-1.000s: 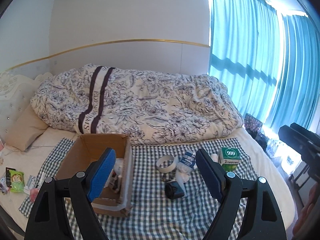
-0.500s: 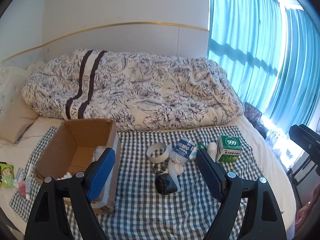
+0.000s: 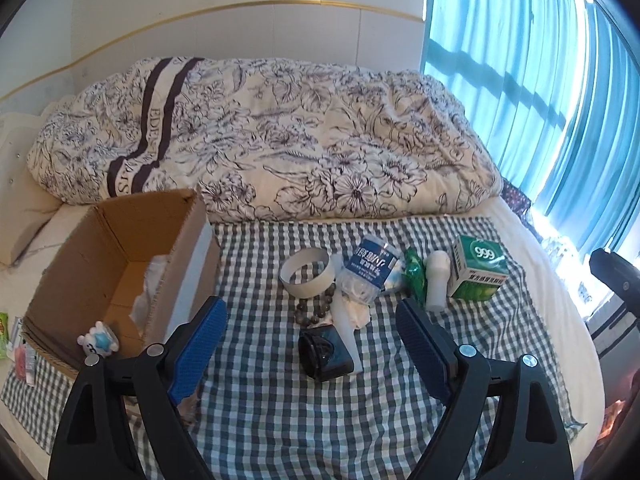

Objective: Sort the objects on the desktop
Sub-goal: 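Move both grippers back toward the remaining items on the cloth, then grasp the black case with the left gripper while the right grasps the green medicine box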

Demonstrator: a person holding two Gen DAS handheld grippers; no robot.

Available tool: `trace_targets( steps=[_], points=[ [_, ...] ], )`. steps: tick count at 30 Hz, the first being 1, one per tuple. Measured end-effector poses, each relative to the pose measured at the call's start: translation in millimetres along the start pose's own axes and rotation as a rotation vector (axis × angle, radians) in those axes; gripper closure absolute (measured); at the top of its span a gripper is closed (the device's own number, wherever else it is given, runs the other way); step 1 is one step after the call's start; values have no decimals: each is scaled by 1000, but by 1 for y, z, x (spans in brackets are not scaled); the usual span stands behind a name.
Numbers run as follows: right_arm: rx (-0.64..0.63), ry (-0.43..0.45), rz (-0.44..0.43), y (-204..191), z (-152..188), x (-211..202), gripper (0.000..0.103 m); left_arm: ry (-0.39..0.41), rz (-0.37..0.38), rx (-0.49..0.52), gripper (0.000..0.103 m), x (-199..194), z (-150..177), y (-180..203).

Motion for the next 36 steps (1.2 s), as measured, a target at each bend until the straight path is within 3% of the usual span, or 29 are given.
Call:
trace_targets(
  steps=[24,36],
  points=[
    [49,-195,91,54,59,130,24,-212,-12,-1,7,123,68,-1],
    [67,-240,117,69,71,177,24,-264,-43,-19,7,165,94,-11]
  ],
)
Point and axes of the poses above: each gripper's, at about its wrist camera, not at the fingertips, and x roughly the way its jaws point, y to its right, z to its underside, the point moved 10 cm from there along x, roughly the way its jaws point, and after that the axes turned 6 degrees about -x, right-handed, at the moved point
